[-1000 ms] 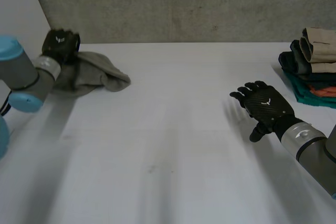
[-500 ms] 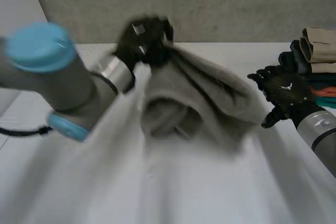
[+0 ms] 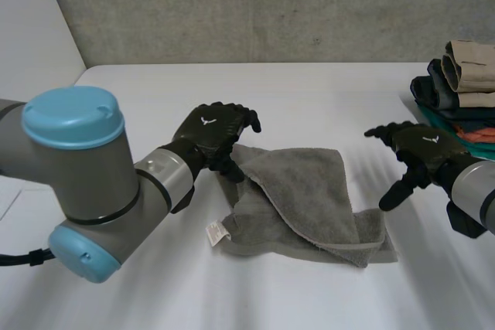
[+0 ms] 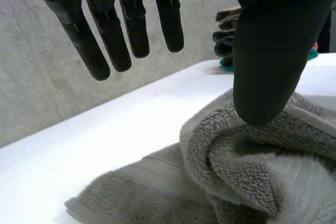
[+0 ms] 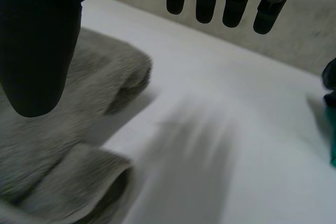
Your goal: Fold the laundry.
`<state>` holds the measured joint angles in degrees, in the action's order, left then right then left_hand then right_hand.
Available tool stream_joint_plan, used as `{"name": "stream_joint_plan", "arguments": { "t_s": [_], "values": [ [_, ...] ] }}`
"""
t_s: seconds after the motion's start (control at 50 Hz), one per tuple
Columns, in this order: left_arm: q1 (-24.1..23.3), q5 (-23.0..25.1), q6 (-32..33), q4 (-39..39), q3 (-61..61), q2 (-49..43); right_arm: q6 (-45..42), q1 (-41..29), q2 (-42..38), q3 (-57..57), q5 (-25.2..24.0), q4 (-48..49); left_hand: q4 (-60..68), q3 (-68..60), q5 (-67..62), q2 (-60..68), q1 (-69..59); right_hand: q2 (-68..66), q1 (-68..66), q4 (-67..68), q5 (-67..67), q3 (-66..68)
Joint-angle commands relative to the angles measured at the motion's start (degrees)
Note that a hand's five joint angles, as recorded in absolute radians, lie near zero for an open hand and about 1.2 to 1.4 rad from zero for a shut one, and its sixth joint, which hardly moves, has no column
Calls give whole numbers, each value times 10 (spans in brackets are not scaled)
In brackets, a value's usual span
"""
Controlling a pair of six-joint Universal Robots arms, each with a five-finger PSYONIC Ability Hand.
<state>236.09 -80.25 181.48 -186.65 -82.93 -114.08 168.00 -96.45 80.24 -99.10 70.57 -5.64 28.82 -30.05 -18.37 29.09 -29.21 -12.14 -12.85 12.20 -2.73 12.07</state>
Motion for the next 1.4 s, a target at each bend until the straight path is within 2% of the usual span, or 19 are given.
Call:
{"name": "stream_joint_plan", "arguments": {
  "t_s": [0.02, 0.1, 0.22, 0.3, 0.42, 0.48, 0.5, 0.52, 0.54, 0.7, 0.76, 0.84, 0.94, 1.0, 1.12, 1.3, 1.34, 1.36, 1.4],
  "values": [
    [9, 9, 2, -54, -34, -1, -7, -8, 31, -20, -4, -68, 21, -9, -25, 18, -17, 21, 28, -22, 27, -21],
    [9, 27, 3, -65, -27, -39, -31, -22, 40, -73, -4, -27, 24, -12, -29, 22, -20, -3, 4, 2, 3, 3],
    [17, 86, 5, -65, -1, -84, -137, -27, 37, -142, -3, 33, 44, -32, -49, 42, -40, -84, -77, 83, -78, 84],
    [17, 114, 7, -64, 18, -106, -193, -24, 33, -164, -9, 41, 190, -178, -195, 188, -186, -107, -100, 107, -101, 108],
    [18, 112, 6, -64, 41, -124, -210, -26, -21, -171, -10, 80, 511, -499, -516, 509, -508, -149, -142, 149, -143, 150],
    [22, 111, 5, -64, 51, -124, -210, -28, -56, -169, -11, 116, 512, -500, -516, 509, -508, -270, -263, 269, -264, 271],
    [24, 110, 5, -64, 54, -124, -210, -29, -62, -167, -11, 126, 512, -500, -516, 509, -508, -375, -368, 375, -369, 376],
    [27, 109, 6, -64, 58, -124, -209, -27, -68, -161, -10, 150, 512, -500, -516, 509, -508, -661, -654, 661, -655, 662],
    [32, 105, 6, -64, 67, -124, -208, -27, -68, -158, -7, 165, 512, -500, -516, 509, -508, -678, -671, 678, -672, 679],
    [38, 60, 17, -71, 191, -116, -164, -65, -69, -42, 31, 275, 512, -500, -516, 509, -508, -679, -672, 678, -673, 679],
    [46, 47, 27, -86, 248, -112, -141, -99, -70, 51, 76, 290, 512, -500, -516, 509, -508, -679, -672, 678, -673, 679],
    [67, 19, 41, -148, 330, -94, -94, -121, -66, 170, 156, 318, 512, -500, -516, 509, -508, -679, -672, 678, -673, 679],
    [82, -8, 42, -238, 363, -41, -67, -124, -54, 269, 189, 353, 512, -500, -516, 509, -508, -679, -672, 678, -673, 679],
    [82, -7, 42, -246, 356, -26, -65, -132, -50, 294, 174, 342, 512, -500, -516, 509, -508, -679, -672, 678, -673, 679],
    [79, -3, 42, -230, 237, 21, -64, -168, -54, 282, 158, 314, 512, -500, -516, 509, -508, -679, -672, 678, -673, 679],
    [74, -6, 53, -199, 46, 22, -63, -175, -89, 186, 152, 223, 512, -500, -516, 509, -508, -668, -660, 667, -662, 668],
    [73, -7, 64, -188, 9, 15, -61, -175, -104, 171, 151, 200, 512, -500, -516, 509, -508, -483, -476, 483, -478, 484],
    [73, -7, 69, -185, -1, 11, -58, -175, -117, 158, 150, 178, 512, -500, -516, 509, -508, -219, -212, 219, -213, 220],
    [73, -8, 85, -175, -28, 4, -51, -175, -131, 147, 144, 157, 512, -500, -516, 509, -508, 3, 10, -3, 9, -2]
  ]
}}
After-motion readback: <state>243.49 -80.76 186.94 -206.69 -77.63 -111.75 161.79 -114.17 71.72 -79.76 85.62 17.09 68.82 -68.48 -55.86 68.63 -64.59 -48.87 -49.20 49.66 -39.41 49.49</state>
